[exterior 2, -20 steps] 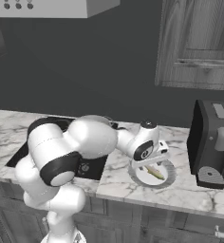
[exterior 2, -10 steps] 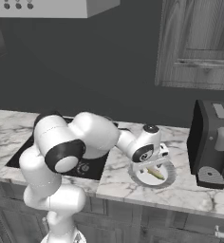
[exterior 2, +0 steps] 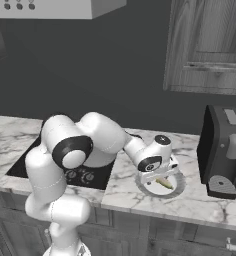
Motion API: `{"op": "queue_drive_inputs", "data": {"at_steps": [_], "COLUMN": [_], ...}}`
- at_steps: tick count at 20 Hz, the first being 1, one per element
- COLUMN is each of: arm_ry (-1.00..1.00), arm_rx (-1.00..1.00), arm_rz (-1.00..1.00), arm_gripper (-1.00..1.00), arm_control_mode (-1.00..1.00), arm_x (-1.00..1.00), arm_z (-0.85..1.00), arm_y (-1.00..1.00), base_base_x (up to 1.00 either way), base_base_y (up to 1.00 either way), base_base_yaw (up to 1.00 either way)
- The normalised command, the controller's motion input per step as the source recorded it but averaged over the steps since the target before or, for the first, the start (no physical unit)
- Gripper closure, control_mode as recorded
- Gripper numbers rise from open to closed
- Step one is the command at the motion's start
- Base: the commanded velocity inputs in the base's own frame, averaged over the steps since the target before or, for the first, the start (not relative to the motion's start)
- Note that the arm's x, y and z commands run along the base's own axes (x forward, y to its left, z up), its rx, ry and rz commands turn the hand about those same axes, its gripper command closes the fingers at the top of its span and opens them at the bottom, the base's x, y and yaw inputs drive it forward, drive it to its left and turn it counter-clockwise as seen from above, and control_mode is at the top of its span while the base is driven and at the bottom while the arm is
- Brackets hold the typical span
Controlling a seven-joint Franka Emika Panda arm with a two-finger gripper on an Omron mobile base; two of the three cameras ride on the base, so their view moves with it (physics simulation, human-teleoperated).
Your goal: Retrieve the frozen meat and place it in the pot on a burner. Then turn the burner on.
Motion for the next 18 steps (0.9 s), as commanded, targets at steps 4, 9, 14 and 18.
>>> {"op": "queue_drive_inputs", "data": {"at_steps": [4,9,14,18], "arm_ry": [0.00,0.00,0.00,-0.03], "arm_rx": [0.00,0.00,0.00,-0.06], "arm_rz": [0.04,-0.01,0.00,-0.01], "arm_gripper": [1.00,1.00,1.00,1.00], "arm_control_mode": [-1.00,-1.00,-1.00,-1.00], "arm_x": [0.07,0.00,0.04,0.24], "arm_z": [-0.04,0.00,0.05,0.26], "arm_y": [0.00,-0.01,0.02,0.25], "base_base_x": [0.00,0.00,0.00,0.00], "base_base_y": [0.00,0.00,0.00,0.00], "base_base_yaw": [0.00,0.00,0.00,0.00]}}
